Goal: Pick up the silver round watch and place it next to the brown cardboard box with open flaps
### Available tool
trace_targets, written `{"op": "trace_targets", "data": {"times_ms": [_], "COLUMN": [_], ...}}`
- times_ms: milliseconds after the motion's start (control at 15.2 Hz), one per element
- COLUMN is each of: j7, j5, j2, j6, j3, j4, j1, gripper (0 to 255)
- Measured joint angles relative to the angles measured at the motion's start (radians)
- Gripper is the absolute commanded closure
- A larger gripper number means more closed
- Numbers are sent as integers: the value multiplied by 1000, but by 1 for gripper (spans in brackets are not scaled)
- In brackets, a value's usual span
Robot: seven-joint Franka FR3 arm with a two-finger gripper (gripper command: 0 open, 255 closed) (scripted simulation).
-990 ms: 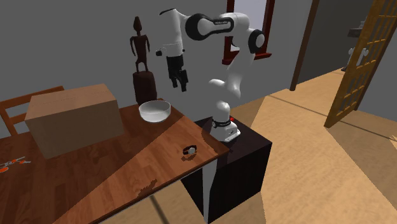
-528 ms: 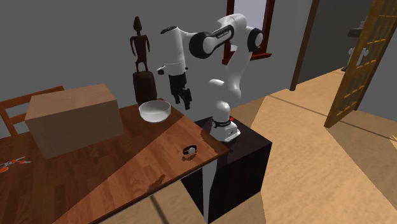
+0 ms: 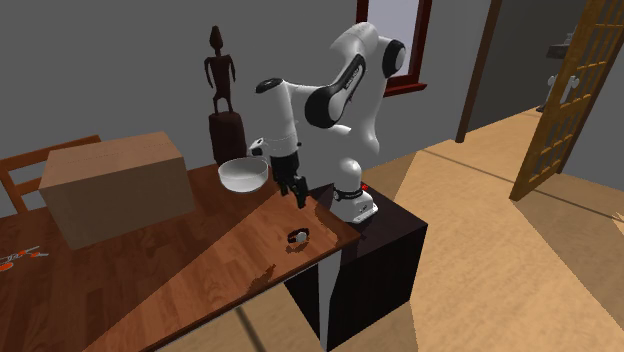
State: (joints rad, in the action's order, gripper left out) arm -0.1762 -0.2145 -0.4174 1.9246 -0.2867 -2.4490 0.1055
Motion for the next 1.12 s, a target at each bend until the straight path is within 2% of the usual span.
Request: {"op": "trace_targets", "data": {"times_ms": [330,792,1122], "j7": [-56,-65,-65], "j5": [2,1,0], "j2": [130,183,188], "j6": [106,210,223], "j3": [-64,-83,-85], "j4": [11,-41,-49], "j1": [19,25,25], "gripper": [0,0,0]}}
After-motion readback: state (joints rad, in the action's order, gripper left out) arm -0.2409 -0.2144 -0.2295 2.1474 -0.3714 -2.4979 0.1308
